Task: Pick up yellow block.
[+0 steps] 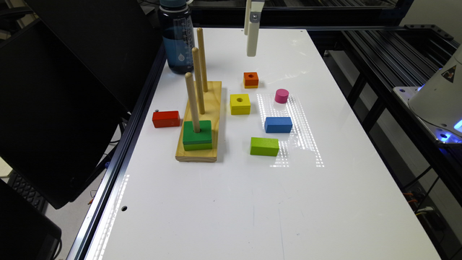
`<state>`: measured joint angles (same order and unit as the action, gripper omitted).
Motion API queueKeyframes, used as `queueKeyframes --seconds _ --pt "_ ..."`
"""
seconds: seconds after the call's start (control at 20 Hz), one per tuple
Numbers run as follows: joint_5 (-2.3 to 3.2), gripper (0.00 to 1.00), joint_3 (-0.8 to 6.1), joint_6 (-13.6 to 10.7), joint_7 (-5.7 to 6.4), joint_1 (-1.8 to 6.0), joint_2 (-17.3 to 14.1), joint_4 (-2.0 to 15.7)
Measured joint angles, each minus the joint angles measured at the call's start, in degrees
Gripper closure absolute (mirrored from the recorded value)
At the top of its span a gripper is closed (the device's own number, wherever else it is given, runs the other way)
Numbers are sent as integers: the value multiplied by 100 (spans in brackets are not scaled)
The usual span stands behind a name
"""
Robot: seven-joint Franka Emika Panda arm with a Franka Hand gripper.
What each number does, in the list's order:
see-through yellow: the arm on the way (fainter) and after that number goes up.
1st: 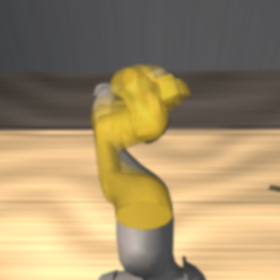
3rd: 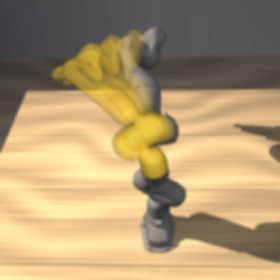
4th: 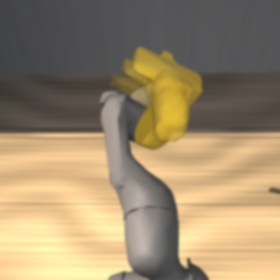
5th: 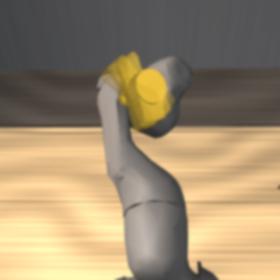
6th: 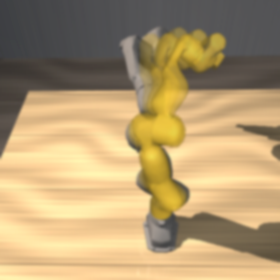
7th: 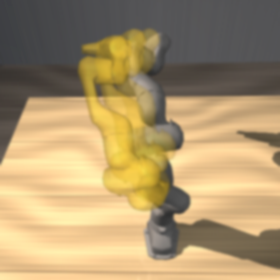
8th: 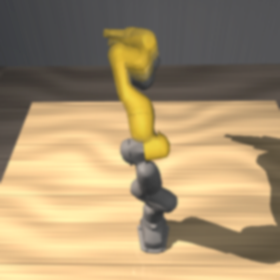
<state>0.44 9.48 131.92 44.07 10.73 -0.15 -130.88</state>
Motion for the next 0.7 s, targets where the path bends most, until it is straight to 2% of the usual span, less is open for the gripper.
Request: queueKeyframes --seconds 0.45,0.55,0.7 --pt "4 0 0 38 1 1 -88 -20" --pt "29 0 0 237 8 4 -301 -48" --pt "58 0 -1 381 18 11 -474 -34"
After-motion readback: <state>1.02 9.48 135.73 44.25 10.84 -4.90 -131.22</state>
